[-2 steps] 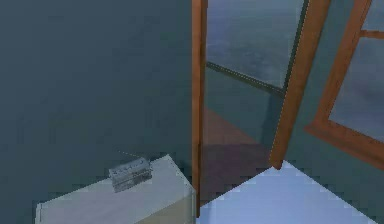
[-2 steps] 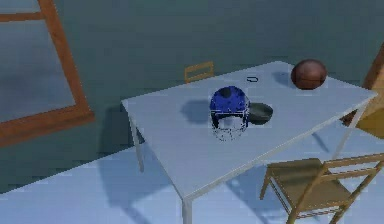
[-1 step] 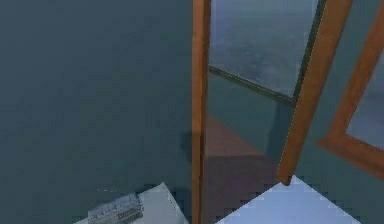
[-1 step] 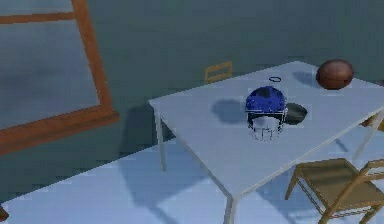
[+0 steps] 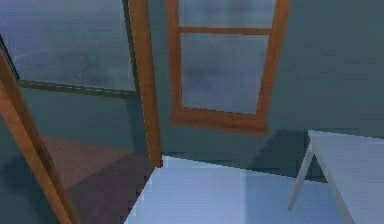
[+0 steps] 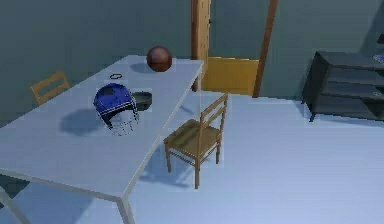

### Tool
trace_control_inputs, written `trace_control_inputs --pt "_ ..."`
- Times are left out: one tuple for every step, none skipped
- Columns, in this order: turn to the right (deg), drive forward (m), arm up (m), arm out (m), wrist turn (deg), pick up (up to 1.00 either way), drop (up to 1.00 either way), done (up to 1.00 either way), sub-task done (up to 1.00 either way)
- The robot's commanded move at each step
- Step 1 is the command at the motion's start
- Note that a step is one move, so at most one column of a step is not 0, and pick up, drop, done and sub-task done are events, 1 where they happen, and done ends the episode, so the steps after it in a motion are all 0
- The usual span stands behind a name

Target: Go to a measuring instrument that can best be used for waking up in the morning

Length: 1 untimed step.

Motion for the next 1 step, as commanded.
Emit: trace_control_inputs --pt "12.0 0.0 0.0 0.0 0.0 0.0 0.0 0.0 0.0"
